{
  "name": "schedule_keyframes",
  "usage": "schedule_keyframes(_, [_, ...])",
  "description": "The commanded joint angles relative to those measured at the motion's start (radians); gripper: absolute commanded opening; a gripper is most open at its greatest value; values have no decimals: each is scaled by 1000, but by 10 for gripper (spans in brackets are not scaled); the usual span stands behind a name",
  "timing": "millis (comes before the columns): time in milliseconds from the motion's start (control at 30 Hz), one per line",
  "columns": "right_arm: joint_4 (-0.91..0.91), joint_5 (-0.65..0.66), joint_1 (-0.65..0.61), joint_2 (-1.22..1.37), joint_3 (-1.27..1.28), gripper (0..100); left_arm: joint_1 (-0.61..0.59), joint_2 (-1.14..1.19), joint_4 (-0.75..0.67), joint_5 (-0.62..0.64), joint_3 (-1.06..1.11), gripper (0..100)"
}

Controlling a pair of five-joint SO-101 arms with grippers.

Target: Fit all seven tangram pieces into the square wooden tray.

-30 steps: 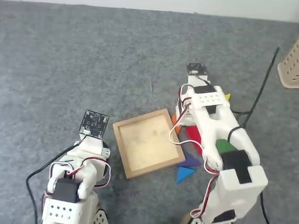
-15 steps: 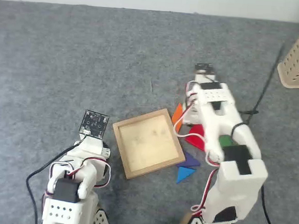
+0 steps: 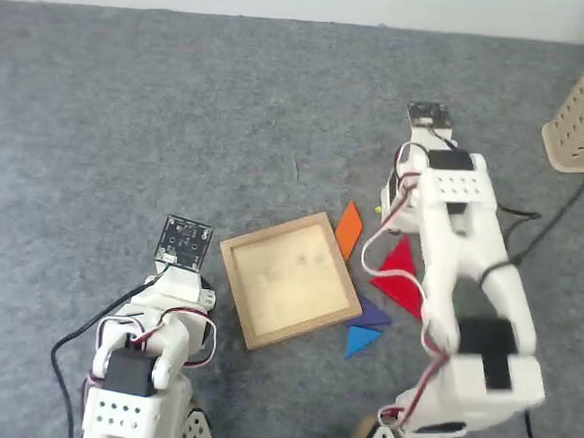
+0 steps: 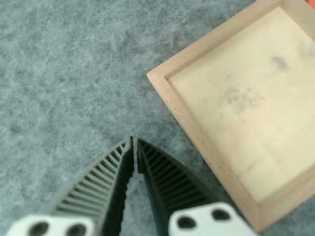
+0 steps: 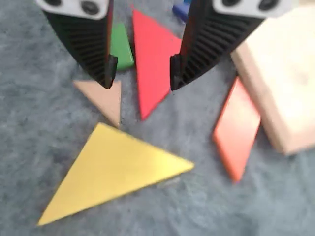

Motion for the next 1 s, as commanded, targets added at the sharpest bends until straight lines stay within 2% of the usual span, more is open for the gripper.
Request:
schedule_keyframes(0, [8,87,-71,-208,121,188,-3,-21,6,8,-19,12])
schedule_keyframes(167, [-85,141,-174,-272,339,254,-3,-21,6,8,-19,12])
schedule_keyframes(300, [-156,147,-183,-209,390,270,-5,-21,6,8,-19,12])
schedule_keyframes(467, [-222,141,-177,-77,367,270,-5,-21,6,8,-19,12])
schedule_keyframes(800, [-219,138,-64,77,269,269,-5,-21,6,8,-19,12])
schedule_keyframes(967, [-217,138,-61,79,269,200,-5,-21,6,8,-19,12])
